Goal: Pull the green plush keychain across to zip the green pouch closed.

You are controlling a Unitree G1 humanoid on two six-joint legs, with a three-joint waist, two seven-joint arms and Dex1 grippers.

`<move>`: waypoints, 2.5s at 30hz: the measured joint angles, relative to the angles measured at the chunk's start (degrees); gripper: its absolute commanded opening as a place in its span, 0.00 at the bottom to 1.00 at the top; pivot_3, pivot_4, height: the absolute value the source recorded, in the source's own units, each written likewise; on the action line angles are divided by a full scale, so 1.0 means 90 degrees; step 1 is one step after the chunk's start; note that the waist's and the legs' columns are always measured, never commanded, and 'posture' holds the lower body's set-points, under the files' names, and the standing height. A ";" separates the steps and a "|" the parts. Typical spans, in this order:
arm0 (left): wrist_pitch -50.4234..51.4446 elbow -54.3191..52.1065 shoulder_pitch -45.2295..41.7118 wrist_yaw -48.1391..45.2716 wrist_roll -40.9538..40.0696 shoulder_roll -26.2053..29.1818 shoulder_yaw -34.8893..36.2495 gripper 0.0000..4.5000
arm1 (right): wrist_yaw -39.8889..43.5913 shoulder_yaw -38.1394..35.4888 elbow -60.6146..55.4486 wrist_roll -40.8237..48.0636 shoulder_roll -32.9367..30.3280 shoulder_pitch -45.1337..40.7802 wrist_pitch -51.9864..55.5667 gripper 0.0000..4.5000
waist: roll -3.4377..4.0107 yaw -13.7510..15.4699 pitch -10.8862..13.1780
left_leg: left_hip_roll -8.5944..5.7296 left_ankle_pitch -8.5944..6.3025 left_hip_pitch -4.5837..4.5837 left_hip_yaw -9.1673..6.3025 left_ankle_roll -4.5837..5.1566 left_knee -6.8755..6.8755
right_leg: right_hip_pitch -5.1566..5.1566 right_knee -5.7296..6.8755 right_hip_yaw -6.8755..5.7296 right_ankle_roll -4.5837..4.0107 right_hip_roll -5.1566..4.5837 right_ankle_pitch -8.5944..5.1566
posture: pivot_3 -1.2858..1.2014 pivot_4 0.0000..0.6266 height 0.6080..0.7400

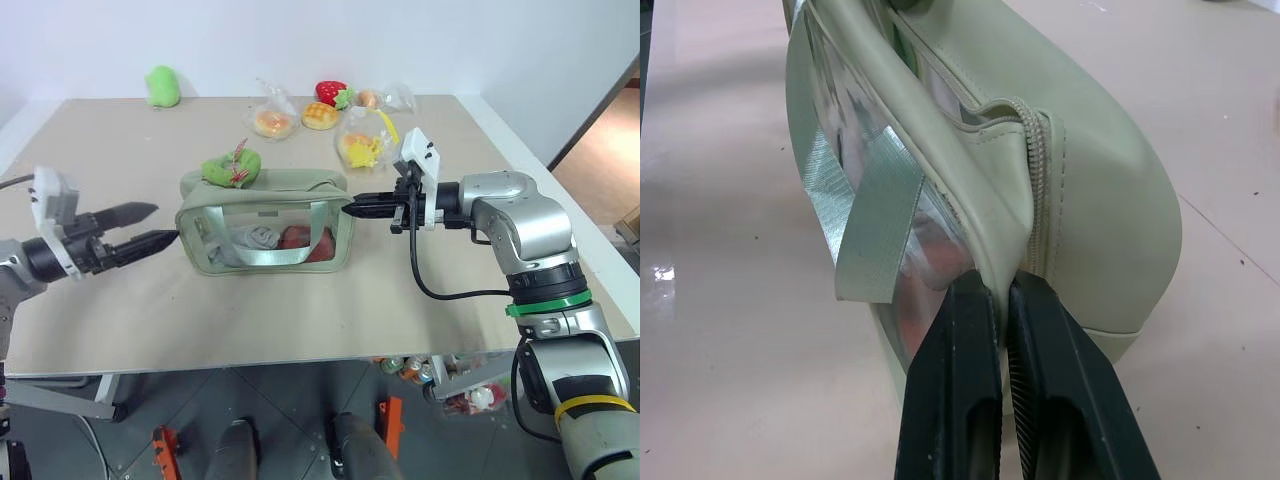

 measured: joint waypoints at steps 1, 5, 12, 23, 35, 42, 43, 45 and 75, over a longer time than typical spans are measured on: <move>-0.0014 0.0004 0.0000 0.0002 0.0034 -0.0015 -0.0048 0.91 | 0.0000 0.0000 -0.0001 0.0000 0.0000 0.0000 0.0000 0.00 | 0.0000 0.0000 0.0000 | 0.0000 0.0000 0.0001 0.0001 0.0000 0.0000 | 0.0000 0.0000 0.0001 0.0000 0.0000 0.0000 | 0.52 0.24 1.00; -0.0027 0.0073 -0.0011 0.0027 0.0061 -0.0265 -0.0207 0.91 | 0.0000 0.0000 -0.0004 0.0002 0.0000 0.0001 0.0007 0.00 | 0.0000 0.0005 0.0000 | 0.0000 0.0000 0.0000 0.0001 0.0000 0.0000 | 0.0000 0.0000 0.0000 0.0000 0.0000 0.0000 | 0.52 0.24 1.00; 0.0020 0.0121 -0.0383 0.0125 0.0034 -0.0457 -0.0359 0.52 | -0.0004 0.0000 -0.0018 0.0005 -0.0001 0.0003 0.0039 0.00 | 0.0000 0.0014 0.0000 | 0.0000 0.0000 0.0002 0.0003 0.0000 -0.0001 | 0.0000 0.0000 0.0002 0.0000 0.0000 0.0000 | 0.52 0.24 1.00; 0.0199 0.0128 -0.0382 0.0106 -0.0044 -0.0571 -0.0373 0.00 | -0.0015 0.0000 -0.0069 0.0004 -0.0014 0.0011 0.0063 0.00 | 0.0000 0.0015 0.0000 | 0.0000 0.0000 0.0001 0.0002 0.0000 -0.0002 | -0.0001 0.0000 0.0001 0.0001 0.0001 0.0000 | 0.52 0.24 1.00; -0.0188 0.0108 -0.0278 0.0110 0.0135 -0.0583 -0.0380 0.00 | -0.0061 -0.0027 -0.0177 0.0192 0.0010 0.0027 0.0312 0.61 | 0.0000 0.0015 0.0000 | 0.0000 0.0000 0.0000 0.0003 0.0000 -0.0001 | 0.0000 0.0000 0.0003 0.0000 0.0000 0.0000 | 0.52 0.24 1.00; -0.0250 0.0109 -0.0279 0.0117 0.0160 -0.0642 -0.0381 0.00 | 0.0283 -0.0627 0.0003 0.0622 -0.0381 -0.0362 0.0141 0.69 | 0.0001 0.0018 0.0001 | 0.0000 0.0000 0.0001 0.0010 0.0000 -0.0003 | -0.0005 0.0000 0.0007 0.0001 0.0000 0.0000 | 0.52 0.24 1.00; -0.0252 0.0110 -0.0278 0.0119 0.0163 -0.0644 -0.0381 0.00 | 0.0264 -0.0709 0.0133 0.0606 -0.0401 -0.0563 -0.0002 0.69 | 0.0001 0.0013 0.0001 | 0.0001 0.0000 0.0003 0.0010 0.0000 -0.0002 | -0.0005 0.0000 0.0007 0.0000 0.0000 0.0000 | 0.52 0.24 1.00; -0.0266 0.0112 -0.0277 0.0118 0.0168 -0.0654 -0.0380 0.00 | 0.0167 -0.0782 0.0442 0.0451 -0.0424 -0.1050 -0.0417 0.69 | 0.0001 0.0004 0.0000 | 0.0001 0.0000 0.0005 0.0010 0.0000 -0.0003 | -0.0005 0.0000 0.0005 0.0000 0.0001 0.0000 | 0.52 0.24 1.00; -0.0432 -0.0152 0.0006 0.0380 0.0054 -0.0723 -0.0278 0.00 | -0.0782 0.1307 0.2862 -0.3003 0.1491 -0.2488 -0.6757 0.69 | 0.0000 -0.0083 0.0000 | 0.0000 0.0002 0.0000 0.0034 -0.0001 -0.0024 | -0.0018 0.0006 0.0032 0.0006 -0.0001 -0.0003 | 0.52 0.24 1.00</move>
